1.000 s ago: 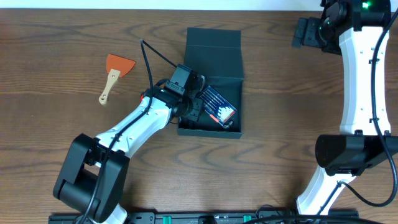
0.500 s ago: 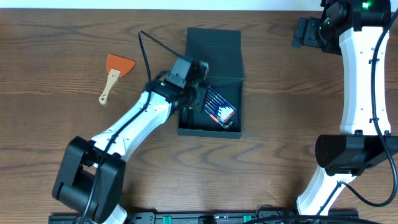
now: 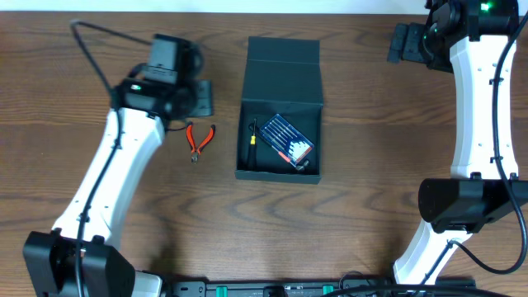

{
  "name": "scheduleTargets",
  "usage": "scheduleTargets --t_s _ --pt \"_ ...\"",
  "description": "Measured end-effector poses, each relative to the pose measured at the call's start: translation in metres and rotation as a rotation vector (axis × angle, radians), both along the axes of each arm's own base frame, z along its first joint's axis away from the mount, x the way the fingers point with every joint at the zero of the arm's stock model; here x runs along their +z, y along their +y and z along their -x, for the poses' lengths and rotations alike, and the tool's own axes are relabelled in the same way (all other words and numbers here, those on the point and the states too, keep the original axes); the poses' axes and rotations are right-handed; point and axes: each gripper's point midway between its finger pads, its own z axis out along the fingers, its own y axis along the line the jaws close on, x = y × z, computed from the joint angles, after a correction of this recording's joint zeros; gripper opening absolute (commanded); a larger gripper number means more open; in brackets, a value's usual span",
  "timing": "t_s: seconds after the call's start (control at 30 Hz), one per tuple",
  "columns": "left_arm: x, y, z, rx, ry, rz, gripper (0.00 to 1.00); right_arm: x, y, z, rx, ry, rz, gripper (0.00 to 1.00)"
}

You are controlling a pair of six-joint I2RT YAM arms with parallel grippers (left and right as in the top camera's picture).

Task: Pack container
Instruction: 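Open the left gripper and move it left over the red pliers, then lower the left gripper and close it on the red pliers handles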

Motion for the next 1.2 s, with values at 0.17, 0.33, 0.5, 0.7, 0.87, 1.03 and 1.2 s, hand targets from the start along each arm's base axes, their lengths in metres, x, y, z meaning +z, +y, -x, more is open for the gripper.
scheduleTargets --t_s 0.17,0.33,0.5,0.7,0.87,1.03,1.2 --pt "-0.01 0.023 0.007 -0.015 0.05 -0.057 0.69 0.0 0.0 0.0 0.0 0.0 0.0 0.99" --pt "-0.03 0.023 0.008 -0.1 0.081 -0.103 0.81 0.0 0.0 0.0 0.0 0.0 0.0 0.99" --pt "-0.073 0.024 0.016 -0.157 0.19 -0.133 0.82 0.0 0.0 0.0 0.0 0.0 0.0 0.99" --pt "-0.113 0.02 0.019 -0.211 0.29 -0.133 0.82 0.0 0.0 0.0 0.0 0.0 0.0 0.98" --pt "-0.131 0.019 0.018 -0.213 0.326 -0.129 0.8 0.0 0.0 0.0 0.0 0.0 0.0 0.99" --pt "-0.142 0.019 0.015 -0.154 0.344 -0.114 0.78 0.0 0.0 0.0 0.0 0.0 0.0 0.99" --pt "-0.147 0.022 0.013 -0.031 0.361 -0.091 0.68 0.0 0.0 0.0 0.0 0.0 0.0 0.99"
